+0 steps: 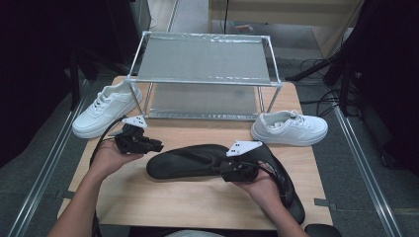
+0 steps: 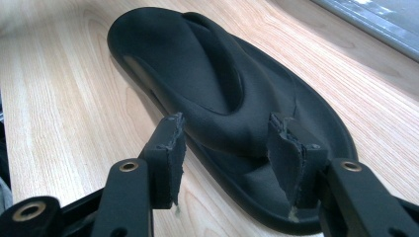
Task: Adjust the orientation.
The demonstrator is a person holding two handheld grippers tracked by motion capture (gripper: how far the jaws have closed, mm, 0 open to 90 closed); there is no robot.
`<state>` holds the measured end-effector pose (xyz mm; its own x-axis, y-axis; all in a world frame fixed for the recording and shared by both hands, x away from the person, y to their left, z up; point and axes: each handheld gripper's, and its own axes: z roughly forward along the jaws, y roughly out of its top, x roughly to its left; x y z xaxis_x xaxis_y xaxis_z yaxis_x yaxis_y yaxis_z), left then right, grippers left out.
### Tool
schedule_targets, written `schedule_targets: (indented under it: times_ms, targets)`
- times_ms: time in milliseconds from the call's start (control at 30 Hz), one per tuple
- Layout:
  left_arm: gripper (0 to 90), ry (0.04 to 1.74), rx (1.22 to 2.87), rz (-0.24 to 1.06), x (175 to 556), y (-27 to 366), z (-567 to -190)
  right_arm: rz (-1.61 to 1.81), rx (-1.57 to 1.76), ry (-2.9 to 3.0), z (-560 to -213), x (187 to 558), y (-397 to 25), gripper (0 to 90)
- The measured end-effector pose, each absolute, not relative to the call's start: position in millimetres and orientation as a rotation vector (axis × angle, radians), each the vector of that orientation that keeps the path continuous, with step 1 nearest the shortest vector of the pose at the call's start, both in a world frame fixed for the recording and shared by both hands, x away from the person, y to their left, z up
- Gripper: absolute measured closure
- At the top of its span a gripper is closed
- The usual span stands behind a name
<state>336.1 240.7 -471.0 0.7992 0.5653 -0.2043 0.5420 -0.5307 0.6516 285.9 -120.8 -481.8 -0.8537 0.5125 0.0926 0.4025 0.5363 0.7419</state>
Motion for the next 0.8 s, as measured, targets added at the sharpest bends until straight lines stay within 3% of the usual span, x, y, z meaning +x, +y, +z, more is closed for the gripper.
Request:
schedule_targets:
  times_ms: [300,433,567,800]
  targets:
    - [90.0,0.819,2.273,0.06,343,244,-483,1.238,0.787,2.635,-484,283,-113,54.9]
    - [90.0,0.81,2.31,0.032,348,240,-494,1.234,0.769,2.659,-487,279,-105,67.1]
    - [89.9,0.802,2.329,0.037,350,237,-500,1.265,0.76,2.651,-487,275,-103,85.4]
    - [89.9,0.79,2.353,0.05,355,234,-506,1.239,0.776,2.671,-495,275,-97,88.9]
